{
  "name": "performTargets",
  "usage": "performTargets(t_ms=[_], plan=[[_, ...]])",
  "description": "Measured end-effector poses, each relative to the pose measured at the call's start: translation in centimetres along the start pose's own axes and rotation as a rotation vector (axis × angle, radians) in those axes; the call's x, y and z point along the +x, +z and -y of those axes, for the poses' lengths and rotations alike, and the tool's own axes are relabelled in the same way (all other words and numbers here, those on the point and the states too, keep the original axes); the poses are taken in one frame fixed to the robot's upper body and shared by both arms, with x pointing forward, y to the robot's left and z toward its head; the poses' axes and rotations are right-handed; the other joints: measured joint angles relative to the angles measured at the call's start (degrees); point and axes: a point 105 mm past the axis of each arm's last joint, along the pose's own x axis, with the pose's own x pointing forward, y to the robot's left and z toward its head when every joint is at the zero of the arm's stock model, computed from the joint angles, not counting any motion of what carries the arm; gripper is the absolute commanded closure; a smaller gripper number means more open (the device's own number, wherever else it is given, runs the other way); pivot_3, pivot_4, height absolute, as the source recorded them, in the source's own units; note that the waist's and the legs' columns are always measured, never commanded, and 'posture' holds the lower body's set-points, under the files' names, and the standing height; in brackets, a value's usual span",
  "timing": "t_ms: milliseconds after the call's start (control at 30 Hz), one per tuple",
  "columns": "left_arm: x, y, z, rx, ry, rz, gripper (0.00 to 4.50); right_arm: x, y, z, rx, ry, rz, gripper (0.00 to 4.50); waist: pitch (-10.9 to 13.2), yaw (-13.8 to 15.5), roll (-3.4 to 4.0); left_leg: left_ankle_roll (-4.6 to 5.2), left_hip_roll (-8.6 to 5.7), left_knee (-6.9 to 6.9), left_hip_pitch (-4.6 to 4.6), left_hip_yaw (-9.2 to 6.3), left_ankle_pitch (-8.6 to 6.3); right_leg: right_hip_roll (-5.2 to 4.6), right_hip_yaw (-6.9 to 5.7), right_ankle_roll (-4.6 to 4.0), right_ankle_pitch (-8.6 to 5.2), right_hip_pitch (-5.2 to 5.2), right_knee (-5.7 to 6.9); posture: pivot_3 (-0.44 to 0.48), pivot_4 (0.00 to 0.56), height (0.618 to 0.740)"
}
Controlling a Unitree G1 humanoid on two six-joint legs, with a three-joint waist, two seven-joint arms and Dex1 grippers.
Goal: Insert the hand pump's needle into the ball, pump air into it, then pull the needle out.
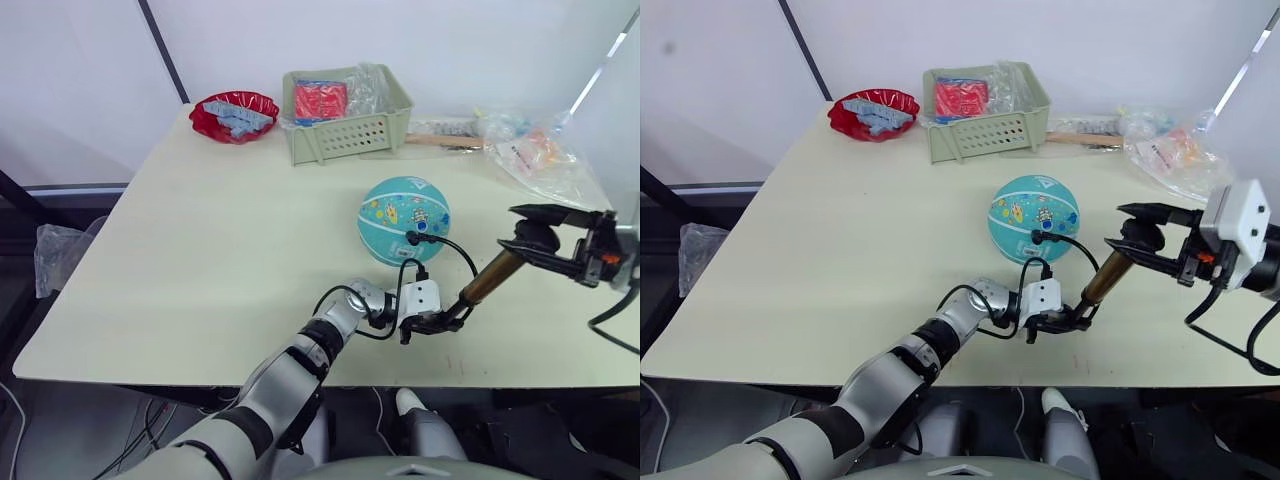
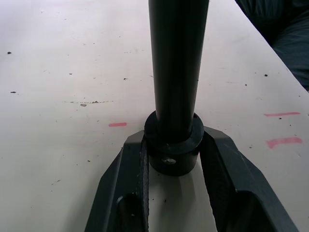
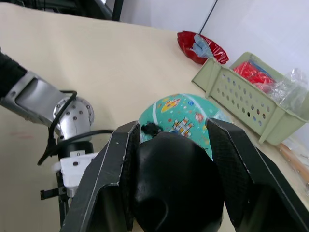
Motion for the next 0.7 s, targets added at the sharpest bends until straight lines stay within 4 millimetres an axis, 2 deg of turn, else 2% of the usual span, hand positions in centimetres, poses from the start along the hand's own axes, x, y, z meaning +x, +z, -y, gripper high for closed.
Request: performTargets(t_ms=[200,333,500,533,667,700], plan=[[-0.1,-0.3,0.1,-0.009,0.005,-0.006,3.47,1.7,-4.2,-1.8,0.028,-0.044,-0.007,2.83,-0.4,-0.2,-0.32,0.0,0.01,-0.01,0.05,0.0,0.0,0.16,0.02,0.0,0.0,0.02,0.01,0.0,0.15,0.738],[0.0,-0.3,0.1,-0.008,0.007,-0.007,3.47,2.1,-6.1,-2.8,0.026,-0.032,-0.048,2.83,-0.4,-0.2,-0.25,0.0,0.02,-0.01,0.11,0.03,0.0,0.05,0.08,-0.01,0.0,0.03,0.01,0.0,0.15,0.738],[-0.1,-0.3,0.0,-0.008,0.008,-0.006,3.47,2.3,-6.1,-2.9,0.011,-0.041,-0.026,2.83,-0.5,-0.2,-0.18,-0.01,0.02,-0.04,0.11,0.03,0.0,0.04,0.08,-0.02,0.0,0.04,0.01,0.0,0.15,0.738],[-0.1,-0.2,-0.1,-0.008,0.011,-0.004,2.97,2.3,-6.2,-2.9,0.01,-0.041,-0.024,2.83,-0.5,-0.2,-0.18,-0.01,0.03,-0.04,0.12,0.04,0.0,0.03,0.09,-0.02,0.0,0.04,0.01,0.0,0.15,0.738],[-0.3,-0.8,0.1,-0.038,-0.005,-0.02,1.7,2.4,-6.1,-2.9,0.001,-0.038,-0.015,2.83,-0.4,-0.3,-0.1,-0.01,0.05,-0.04,0.14,0.04,0.0,0.06,0.12,-0.02,0.0,0.03,0.01,0.0,0.15,0.738],[-0.3,-0.8,0.4,-0.039,-0.026,-0.017,1.15,2.4,-6.1,-2.9,0.002,-0.038,-0.015,2.83,-0.5,-0.3,-0.03,-0.01,0.04,-0.04,0.16,0.05,0.0,0.06,0.13,-0.02,0.0,0.04,0.02,0.0,0.15,0.738]])
